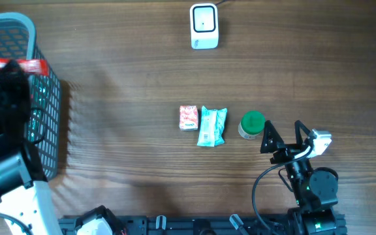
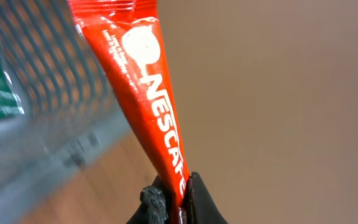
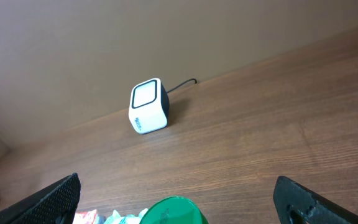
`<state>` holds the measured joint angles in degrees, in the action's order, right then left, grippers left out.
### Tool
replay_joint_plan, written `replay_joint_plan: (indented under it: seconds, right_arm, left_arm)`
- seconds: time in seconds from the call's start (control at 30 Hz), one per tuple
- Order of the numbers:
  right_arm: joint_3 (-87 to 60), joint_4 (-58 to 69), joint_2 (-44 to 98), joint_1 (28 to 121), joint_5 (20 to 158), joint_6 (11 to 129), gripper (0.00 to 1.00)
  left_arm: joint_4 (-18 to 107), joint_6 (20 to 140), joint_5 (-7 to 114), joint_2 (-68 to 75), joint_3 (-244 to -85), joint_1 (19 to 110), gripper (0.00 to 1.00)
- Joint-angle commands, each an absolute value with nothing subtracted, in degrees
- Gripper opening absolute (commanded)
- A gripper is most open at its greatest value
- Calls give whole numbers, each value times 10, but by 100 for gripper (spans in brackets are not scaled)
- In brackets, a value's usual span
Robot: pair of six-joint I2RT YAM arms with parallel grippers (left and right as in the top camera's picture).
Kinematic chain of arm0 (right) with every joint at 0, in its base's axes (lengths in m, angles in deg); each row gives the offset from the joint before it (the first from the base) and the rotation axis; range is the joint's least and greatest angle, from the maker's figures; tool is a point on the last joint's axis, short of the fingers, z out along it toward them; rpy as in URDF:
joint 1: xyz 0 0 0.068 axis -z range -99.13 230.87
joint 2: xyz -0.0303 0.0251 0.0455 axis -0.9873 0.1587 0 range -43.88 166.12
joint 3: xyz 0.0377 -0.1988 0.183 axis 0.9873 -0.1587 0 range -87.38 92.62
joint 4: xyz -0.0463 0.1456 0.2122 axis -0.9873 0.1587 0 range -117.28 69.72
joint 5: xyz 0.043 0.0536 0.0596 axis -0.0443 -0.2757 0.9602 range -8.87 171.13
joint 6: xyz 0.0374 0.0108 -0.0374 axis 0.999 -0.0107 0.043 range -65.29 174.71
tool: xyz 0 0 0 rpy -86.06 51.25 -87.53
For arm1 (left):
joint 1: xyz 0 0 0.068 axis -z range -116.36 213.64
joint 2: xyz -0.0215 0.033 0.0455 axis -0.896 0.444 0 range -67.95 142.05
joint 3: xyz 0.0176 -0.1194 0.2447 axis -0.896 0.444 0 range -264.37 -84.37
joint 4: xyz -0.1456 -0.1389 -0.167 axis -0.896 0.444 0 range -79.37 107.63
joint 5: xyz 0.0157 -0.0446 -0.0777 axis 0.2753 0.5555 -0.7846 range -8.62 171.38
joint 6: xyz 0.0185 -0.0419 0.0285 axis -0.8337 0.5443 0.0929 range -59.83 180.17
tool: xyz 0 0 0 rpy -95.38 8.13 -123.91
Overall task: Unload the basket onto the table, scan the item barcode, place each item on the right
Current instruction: 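Lift the red Nescafe stick and carry it toward the scanner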
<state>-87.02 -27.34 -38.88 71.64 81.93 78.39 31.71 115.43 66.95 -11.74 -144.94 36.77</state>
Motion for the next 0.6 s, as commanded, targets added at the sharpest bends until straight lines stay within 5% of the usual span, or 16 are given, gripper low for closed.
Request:
replay_joint_plan:
  seconds: [0.0, 0.57]
  right_arm:
    - [-871, -276, -388, 714, 812, 774, 100]
    - [-871, -276, -388, 714, 812, 774, 100]
  left_arm:
    - [353, 1056, 647, -121, -1449, 431, 4]
    - [590, 974, 740, 7, -1446, 666, 4]
